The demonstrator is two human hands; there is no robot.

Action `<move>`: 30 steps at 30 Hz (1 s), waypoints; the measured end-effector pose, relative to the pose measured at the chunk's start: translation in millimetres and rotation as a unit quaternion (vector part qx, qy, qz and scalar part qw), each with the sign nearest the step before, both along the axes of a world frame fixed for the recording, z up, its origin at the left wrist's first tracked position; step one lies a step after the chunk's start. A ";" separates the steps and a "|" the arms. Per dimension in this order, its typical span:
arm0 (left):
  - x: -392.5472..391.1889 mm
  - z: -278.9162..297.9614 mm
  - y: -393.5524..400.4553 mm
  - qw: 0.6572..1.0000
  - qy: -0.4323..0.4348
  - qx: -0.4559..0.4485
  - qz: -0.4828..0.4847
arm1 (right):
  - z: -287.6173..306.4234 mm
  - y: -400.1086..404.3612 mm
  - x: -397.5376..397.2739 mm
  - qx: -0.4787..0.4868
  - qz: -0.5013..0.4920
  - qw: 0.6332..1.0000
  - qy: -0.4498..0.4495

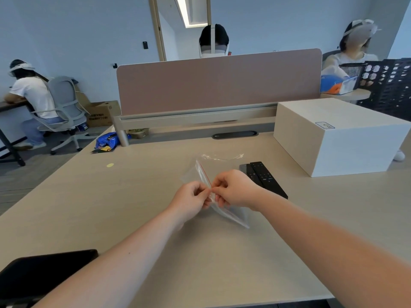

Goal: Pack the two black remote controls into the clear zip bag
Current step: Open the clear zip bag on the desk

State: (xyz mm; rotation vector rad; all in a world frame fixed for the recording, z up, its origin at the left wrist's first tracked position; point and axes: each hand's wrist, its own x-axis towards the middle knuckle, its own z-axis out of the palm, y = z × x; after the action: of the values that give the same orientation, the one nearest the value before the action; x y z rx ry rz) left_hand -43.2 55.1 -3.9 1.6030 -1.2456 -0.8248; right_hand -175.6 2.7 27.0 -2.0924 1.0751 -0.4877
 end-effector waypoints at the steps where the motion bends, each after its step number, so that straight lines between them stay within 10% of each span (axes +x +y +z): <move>1: 1.3 0.6 -1.2 1.000 -0.016 0.001 0.004 | -0.7 -1.8 0.7 -0.066 -0.012 0.997 0.032; 7: 27.7 2.5 9.8 0.962 -0.247 0.010 0.120 | -3.8 -27.5 -27.5 -0.179 -0.134 0.970 0.097; 14: 15.6 9.2 9.2 0.930 -0.264 0.246 0.071 | -9.8 -22.0 -18.2 -0.288 -0.079 0.953 0.048; 22: 2.6 31.4 4.8 0.802 -0.564 -0.170 0.098 | -10.8 -23.3 -6.0 -0.422 0.026 0.906 0.006; 30: 5.3 29.2 -2.8 0.777 -0.615 -0.134 0.028 | -10.8 -22.8 -17.8 -0.258 -0.054 0.964 -0.037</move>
State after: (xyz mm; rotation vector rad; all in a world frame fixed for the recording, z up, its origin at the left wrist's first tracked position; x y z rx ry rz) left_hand -37.8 52.3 25.3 1.9167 -2.0232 0.6358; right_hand -193.4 -20.1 16.2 -2.4396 1.1083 -0.9784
